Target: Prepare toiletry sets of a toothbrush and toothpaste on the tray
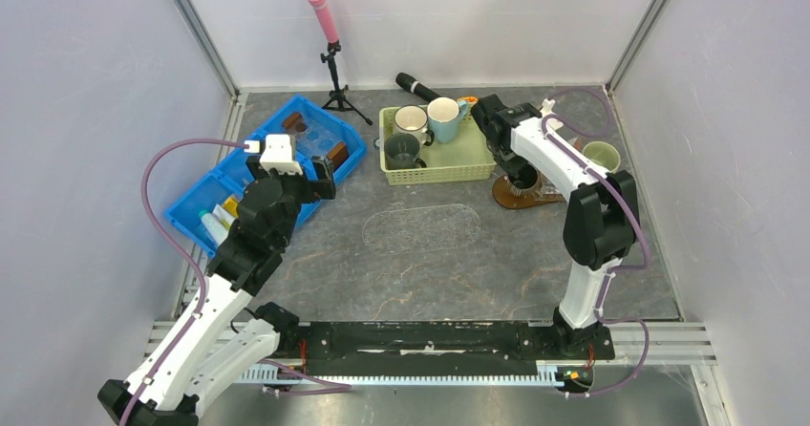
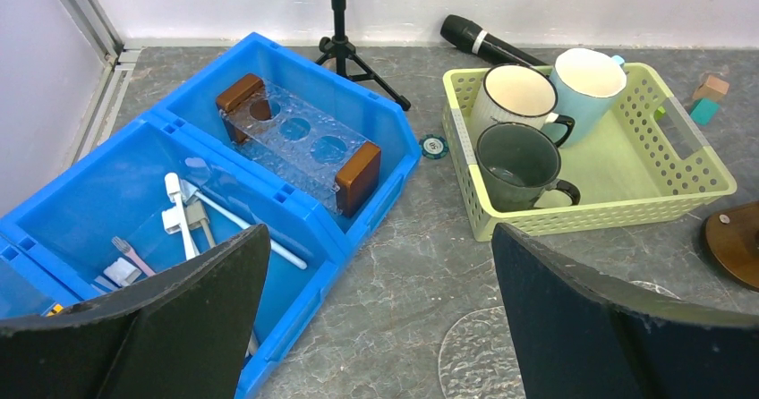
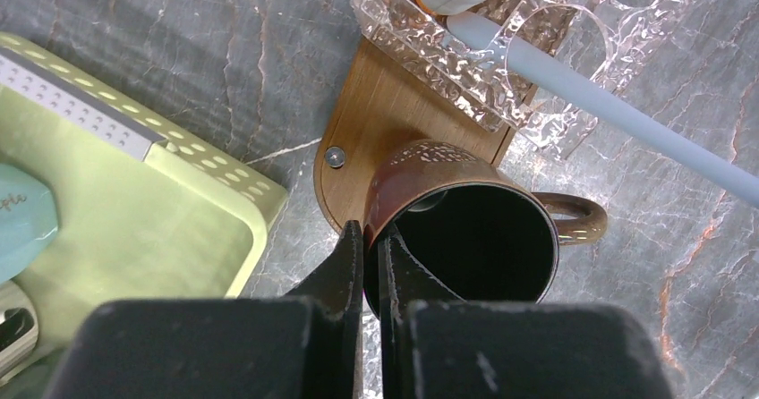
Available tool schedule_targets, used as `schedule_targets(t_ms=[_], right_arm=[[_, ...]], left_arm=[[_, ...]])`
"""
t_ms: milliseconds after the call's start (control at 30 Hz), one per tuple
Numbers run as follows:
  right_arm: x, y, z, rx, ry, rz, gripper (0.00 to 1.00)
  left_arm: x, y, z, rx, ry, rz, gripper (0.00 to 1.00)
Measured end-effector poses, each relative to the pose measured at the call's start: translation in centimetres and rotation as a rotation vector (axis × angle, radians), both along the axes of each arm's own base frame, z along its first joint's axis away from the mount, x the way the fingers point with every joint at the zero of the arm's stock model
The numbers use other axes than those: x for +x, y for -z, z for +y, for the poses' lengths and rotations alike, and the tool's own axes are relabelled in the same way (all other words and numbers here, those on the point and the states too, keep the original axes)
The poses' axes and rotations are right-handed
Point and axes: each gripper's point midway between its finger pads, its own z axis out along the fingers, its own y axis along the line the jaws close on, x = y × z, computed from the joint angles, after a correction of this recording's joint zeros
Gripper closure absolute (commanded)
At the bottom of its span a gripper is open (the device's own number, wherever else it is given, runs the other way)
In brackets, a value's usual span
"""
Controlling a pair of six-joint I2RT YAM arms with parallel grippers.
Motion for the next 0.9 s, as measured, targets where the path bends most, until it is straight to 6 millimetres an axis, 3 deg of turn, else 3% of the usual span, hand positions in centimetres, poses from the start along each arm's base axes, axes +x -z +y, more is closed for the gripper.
schedule_targets(t_ms=[133,467,600,900], right_arm=[[0.1,0.8,-0.3,-0.002,0.011,0.02,1.0],[0.3,2.0,-1.0,0.013,0.04,0.049,0.86],[0.5,2.0,-0.9,0.031,0.041,0.049,0.77],[1.1,1.8,-0.4,0.051,0.031,0.032,0.73]], left_arm=[[0.0,0.0,0.0,0.0,0.0,0.0,0.0],[0.0,0.1,0.0,0.001,0.0,0.002,0.0],[0.0,0.1,0.0,0.001,0.0,0.003,0.0],[0.0,0.1,0.0,0.001,0.0,0.003,0.0]])
